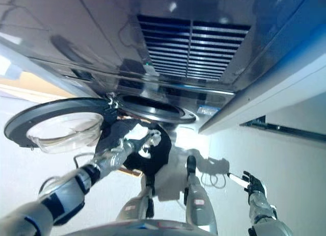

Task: Put the clothes in the basket into the washing machine.

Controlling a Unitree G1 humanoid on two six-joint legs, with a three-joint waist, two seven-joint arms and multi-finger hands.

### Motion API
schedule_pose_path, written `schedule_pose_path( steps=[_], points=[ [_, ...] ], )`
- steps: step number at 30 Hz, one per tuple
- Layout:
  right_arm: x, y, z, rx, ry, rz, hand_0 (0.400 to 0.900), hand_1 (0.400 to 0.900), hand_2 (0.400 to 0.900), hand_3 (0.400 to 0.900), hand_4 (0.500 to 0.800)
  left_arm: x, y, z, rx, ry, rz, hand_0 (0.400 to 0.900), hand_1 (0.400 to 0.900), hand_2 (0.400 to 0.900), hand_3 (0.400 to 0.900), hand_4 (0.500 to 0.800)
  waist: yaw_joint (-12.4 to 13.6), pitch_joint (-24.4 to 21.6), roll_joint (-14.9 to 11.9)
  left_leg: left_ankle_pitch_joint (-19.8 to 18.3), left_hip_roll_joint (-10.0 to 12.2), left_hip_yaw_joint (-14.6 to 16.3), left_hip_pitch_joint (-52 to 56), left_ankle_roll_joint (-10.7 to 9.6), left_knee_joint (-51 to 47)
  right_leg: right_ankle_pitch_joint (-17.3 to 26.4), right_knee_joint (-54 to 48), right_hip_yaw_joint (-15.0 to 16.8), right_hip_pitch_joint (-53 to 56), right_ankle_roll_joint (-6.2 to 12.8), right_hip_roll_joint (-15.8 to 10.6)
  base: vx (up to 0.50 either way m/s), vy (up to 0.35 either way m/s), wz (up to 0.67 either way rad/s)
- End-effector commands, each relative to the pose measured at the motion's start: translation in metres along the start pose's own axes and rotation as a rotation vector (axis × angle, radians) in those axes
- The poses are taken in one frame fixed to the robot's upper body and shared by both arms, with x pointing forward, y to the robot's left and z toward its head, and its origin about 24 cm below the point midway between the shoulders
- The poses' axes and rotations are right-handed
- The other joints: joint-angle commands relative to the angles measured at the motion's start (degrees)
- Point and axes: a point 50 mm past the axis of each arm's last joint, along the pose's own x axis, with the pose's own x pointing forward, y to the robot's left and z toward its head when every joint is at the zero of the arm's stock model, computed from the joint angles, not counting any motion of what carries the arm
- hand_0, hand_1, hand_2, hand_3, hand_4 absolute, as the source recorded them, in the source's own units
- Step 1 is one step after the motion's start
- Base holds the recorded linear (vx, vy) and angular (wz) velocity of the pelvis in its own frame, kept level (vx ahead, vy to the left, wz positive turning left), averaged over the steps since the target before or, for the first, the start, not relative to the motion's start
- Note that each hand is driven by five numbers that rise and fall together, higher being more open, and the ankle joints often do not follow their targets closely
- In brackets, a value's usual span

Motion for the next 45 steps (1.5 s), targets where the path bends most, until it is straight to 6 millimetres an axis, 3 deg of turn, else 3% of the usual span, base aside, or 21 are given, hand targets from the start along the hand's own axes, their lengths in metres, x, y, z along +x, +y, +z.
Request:
schedule_pose_path(
  steps=[1, 7, 8, 10, 11, 12, 14, 15, 20, 26, 31, 34, 39, 41, 45],
  points=[
    [-0.002, -0.018, -0.002, 0.052, -0.03, -0.101, 0.9, 0.9, 0.9, 0.9, 0.8, 0.007, 0.033, -0.01, 0.151, 0.021, 0.111, 0.9, 0.9, 0.9, 0.9, 0.8, -1.73, 0.89, -2.06, -0.85, -3.4, 1.16, -6.83, 2.77, 5.0, -1.89, 7.09, 2.07, -3.28, 3.03, 0.1, -0.07, 0.002, -0.01],
    [-0.001, -0.006, 0.015, 0.096, -0.119, -0.086, 0.9, 0.9, 0.9, 0.9, 0.8, 0.013, 0.071, -0.023, 0.317, 0.081, 0.197, 0.9, 0.9, 0.9, 0.9, 0.8, -3.43, 2.4, -1.93, -0.68, -3.21, 1.62, -13.11, 2.62, 6.95, -1.01, 7.71, 2.18, -9.1, 3.01, 0.06, -0.05, -0.005, -0.04],
    [0.0, -0.001, 0.023, 0.108, -0.153, -0.074, 0.9, 0.9, 0.9, 0.9, 0.8, 0.013, 0.085, -0.029, 0.362, 0.111, 0.233, 0.9, 0.9, 0.9, 0.9, 0.8, -3.72, 3.15, -1.91, -1.24, -3.07, 1.86, -15.29, 2.62, 8.23, -0.94, 8.2, 2.4, -11.18, 2.96, 0.3, -0.04, -0.003, -0.07],
    [0.001, 0.002, 0.027, 0.113, -0.17, -0.071, 0.9, 0.9, 0.9, 0.9, 0.8, 0.013, 0.09, -0.031, 0.386, 0.127, 0.253, 0.9, 0.9, 0.9, 0.9, 0.8, -3.88, 3.34, -1.95, -1.31, -3.09, 1.93, -16.84, 2.59, 8.93, -0.81, 8.4, 2.38, -12.58, 2.92, 0.32, -0.02, -0.003, -0.03],
    [0.002, 0.009, 0.035, 0.131, -0.195, -0.064, 0.9, 0.9, 0.9, 0.9, 0.8, 0.013, 0.106, -0.036, 0.446, 0.175, 0.298, 0.9, 0.9, 0.9, 0.9, 0.8, -4.19, 3.85, -2.02, -1.45, -3.07, 2.0, -19.26, 2.54, 9.93, -0.52, 8.75, 2.49, -14.71, 2.88, 0.29, 0.0, 0.0, 0.0],
    [0.002, 0.009, 0.036, 0.131, -0.195, -0.064, 0.9, 0.9, 0.9, 0.9, 0.8, 0.013, 0.107, -0.036, 0.446, 0.175, 0.298, 0.9, 0.9, 0.9, 0.9, 0.8, -4.19, 3.75, -1.99, -1.48, -3.07, 1.99, -19.46, 2.54, 10.04, -0.52, 8.81, 2.48, -14.89, 2.88, 0.29, -0.02, -0.005, -0.03],
    [0.002, 0.017, 0.048, 0.15, -0.237, -0.053, 0.9, 0.9, 0.9, 0.9, 0.8, 0.012, 0.129, -0.041, 0.513, 0.204, 0.337, 0.9, 0.9, 0.9, 0.9, 0.8, -4.6, 4.32, -1.94, -1.81, -3.1, 1.89, -22.59, 2.63, 11.21, -0.5, 9.47, 2.55, -18.06, 2.96, 0.29, 0.0, 0.0, 0.0],
    [0.002, 0.017, 0.048, 0.15, -0.237, -0.053, 0.9, 0.9, 0.9, 0.9, 0.8, 0.012, 0.129, -0.041, 0.513, 0.204, 0.338, 0.9, 0.9, 0.9, 0.9, 0.8, -4.61, 4.22, -1.91, -1.84, -3.09, 1.88, -22.77, 2.63, 11.3, -0.52, 9.53, 2.54, -18.22, 2.95, 0.29, 0.0, 0.0, 0.0],
    [0.002, 0.024, 0.058, 0.186, -0.278, -0.029, 0.9, 0.9, 0.9, 0.9, 0.8, 0.005, 0.168, -0.051, 0.581, 0.254, 0.384, 0.9, 0.9, 0.9, 0.9, 0.8, -5.22, 5.08, -1.52, -2.8, -3.18, 1.86, -29.09, 2.84, 13.94, -1.01, 12.13, 2.27, -24.56, 2.9, -0.04, 0.0, 0.0, 0.01],
    [0.001, 0.038, 0.073, 0.225, -0.314, 0.003, 0.9, 0.9, 0.9, 0.9, 0.8, 0.005, 0.187, -0.049, 0.592, 0.271, 0.388, 0.9, 0.9, 0.9, 0.9, 0.8, -5.09, 5.05, -1.09, -4.06, -3.28, 1.51, -35.44, 3.16, 17.42, -1.68, 15.11, 1.82, -30.88, 2.77, -0.53, 0.01, -0.002, 0.03],
    [0.003, 0.046, 0.083, 0.225, -0.315, 0.037, 0.9, 0.9, 0.9, 0.9, 0.8, 0.004, 0.19, -0.055, 0.537, 0.299, 0.322, 0.9, 0.9, 0.9, 0.9, 0.8, -5.06, 5.01, -1.3, -4.61, -3.16, 1.42, -38.18, 3.41, 19.17, -1.72, 16.14, 1.63, -33.36, 2.76, -0.54, 0.0, 0.0, 0.01],
    [0.003, 0.044, 0.08, 0.234, -0.309, 0.04, 0.9, 0.9, 0.9, 0.9, 0.8, 0.002, 0.191, -0.056, 0.548, 0.296, 0.319, 0.9, 0.9, 0.9, 0.9, 0.8, -4.98, 4.5, -1.31, -4.96, -3.34, 0.88, -39.95, 3.49, 20.35, -1.89, 16.87, 1.4, -35.12, 2.55, -0.5, -0.01, -0.007, 0.05],
    [0.002, 0.053, 0.096, 0.247, -0.355, 0.067, 0.9, 0.9, 0.9, 0.9, 0.8, 0.002, 0.203, -0.054, 0.594, 0.306, 0.336, 0.9, 0.9, 0.9, 0.9, 0.8, -4.93, 4.26, -1.7, -5.2, -3.39, 0.35, -43.66, 3.39, 22.0, -1.76, 17.29, 1.07, -38.16, 2.37, -0.4, -0.02, -0.001, 0.04],
    [0.001, 0.056, 0.099, 0.248, -0.366, 0.071, 0.9, 0.9, 0.9, 0.9, 0.8, 0.003, 0.203, -0.053, 0.594, 0.305, 0.342, 0.9, 0.9, 0.9, 0.9, 0.8, -4.56, 3.77, -1.45, -7.3, -3.15, -0.22, -43.73, 3.21, 22.45, -3.45, 17.87, 1.38, -38.41, 2.84, 0.13, 0.09, 0.005, -0.06],
    [-0.002, 0.075, 0.134, 0.264, -0.439, 0.094, 0.9, 0.9, 0.9, 0.9, 0.8, 0.004, 0.214, -0.048, 0.622, 0.316, 0.374, 0.9, 0.9, 0.9, 0.9, 0.8, -3.99, 3.87, -1.57, -7.86, -3.16, -0.15, -46.7, 3.41, 24.05, -3.5, 18.95, 1.57, -41.47, 2.85, 0.14, -0.02, 0.03, -0.06]
  ],
)
